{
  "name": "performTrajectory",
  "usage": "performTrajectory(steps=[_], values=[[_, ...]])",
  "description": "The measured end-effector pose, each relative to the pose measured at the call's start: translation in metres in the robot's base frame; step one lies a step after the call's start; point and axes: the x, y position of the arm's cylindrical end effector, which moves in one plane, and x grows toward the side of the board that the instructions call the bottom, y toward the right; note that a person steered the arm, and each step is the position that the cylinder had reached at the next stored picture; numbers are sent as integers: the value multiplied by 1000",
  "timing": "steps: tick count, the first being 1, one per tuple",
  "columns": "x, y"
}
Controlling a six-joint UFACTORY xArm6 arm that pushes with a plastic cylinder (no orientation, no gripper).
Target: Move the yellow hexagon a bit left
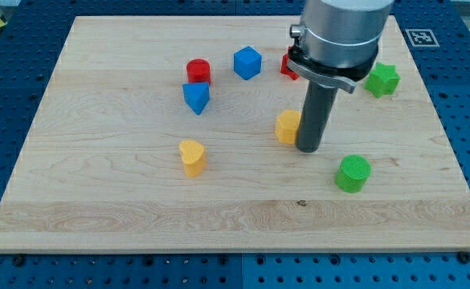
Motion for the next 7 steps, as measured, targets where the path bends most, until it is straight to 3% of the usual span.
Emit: performTrajectory(steps=[2,5,7], values=[[-6,-52],[16,25],[-33,15]])
